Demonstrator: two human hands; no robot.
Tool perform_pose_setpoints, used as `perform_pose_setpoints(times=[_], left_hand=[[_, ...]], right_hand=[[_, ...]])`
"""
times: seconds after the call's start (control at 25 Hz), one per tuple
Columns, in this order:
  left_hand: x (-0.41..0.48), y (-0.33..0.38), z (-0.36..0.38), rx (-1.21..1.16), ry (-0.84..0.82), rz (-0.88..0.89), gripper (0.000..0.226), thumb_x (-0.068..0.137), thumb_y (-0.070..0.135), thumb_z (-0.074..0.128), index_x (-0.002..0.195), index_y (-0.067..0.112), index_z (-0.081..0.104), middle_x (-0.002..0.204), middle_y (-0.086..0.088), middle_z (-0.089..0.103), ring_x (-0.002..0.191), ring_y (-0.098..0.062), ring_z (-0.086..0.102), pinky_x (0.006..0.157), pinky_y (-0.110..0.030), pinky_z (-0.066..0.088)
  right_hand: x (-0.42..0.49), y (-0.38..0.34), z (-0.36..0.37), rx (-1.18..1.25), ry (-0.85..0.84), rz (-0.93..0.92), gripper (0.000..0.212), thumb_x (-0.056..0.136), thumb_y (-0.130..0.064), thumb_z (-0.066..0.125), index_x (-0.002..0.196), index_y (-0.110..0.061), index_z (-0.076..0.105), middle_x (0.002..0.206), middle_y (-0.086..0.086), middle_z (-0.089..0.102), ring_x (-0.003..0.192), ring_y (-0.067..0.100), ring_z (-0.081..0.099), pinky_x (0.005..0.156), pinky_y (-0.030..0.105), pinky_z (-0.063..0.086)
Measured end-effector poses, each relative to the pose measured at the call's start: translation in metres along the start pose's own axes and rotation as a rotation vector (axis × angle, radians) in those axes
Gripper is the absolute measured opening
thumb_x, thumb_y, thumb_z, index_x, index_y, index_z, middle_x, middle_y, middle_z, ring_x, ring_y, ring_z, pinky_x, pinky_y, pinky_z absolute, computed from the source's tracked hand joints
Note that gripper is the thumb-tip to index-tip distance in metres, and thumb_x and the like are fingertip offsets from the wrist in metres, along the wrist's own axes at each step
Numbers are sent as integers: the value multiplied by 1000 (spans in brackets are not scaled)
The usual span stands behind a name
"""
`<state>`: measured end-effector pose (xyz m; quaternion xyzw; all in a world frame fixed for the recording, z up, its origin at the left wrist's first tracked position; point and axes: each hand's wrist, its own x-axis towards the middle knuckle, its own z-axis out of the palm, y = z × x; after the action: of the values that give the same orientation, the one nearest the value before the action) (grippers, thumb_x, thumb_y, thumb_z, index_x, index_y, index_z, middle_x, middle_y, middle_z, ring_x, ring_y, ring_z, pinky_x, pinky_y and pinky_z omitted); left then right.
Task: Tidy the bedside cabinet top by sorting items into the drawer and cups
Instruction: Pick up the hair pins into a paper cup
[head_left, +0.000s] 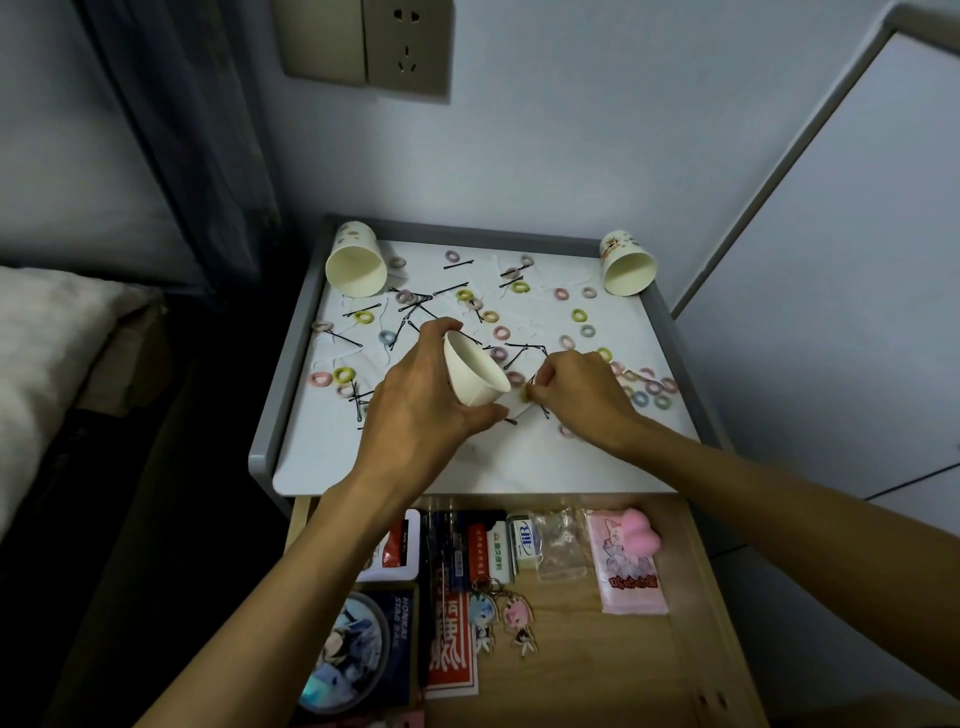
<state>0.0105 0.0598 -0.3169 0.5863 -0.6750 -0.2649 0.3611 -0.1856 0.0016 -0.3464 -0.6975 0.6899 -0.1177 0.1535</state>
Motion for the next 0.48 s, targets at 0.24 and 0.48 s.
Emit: perform_pose_setpoints(times=[0.24, 0.48], left_hand=[[-1, 2, -1, -13, -6, 5, 83, 66, 35, 87, 133, 25, 39, 115, 3, 59, 96, -16, 52, 74, -31, 46], [-2, 5, -3, -16, -6, 11, 82, 67, 37, 85, 133, 25, 39, 105, 10, 52, 93, -14, 51, 74, -30, 43]], right_hand=[[-2, 4, 0, 53, -66, -13, 11, 81, -13, 69, 72, -9, 72, 68, 4, 71, 62, 13, 65, 59, 25, 49], [-4, 8, 3, 2, -119, -86, 8, 82, -15, 73, 90, -17, 74, 79, -3, 66, 75, 13, 61, 70, 27, 50]])
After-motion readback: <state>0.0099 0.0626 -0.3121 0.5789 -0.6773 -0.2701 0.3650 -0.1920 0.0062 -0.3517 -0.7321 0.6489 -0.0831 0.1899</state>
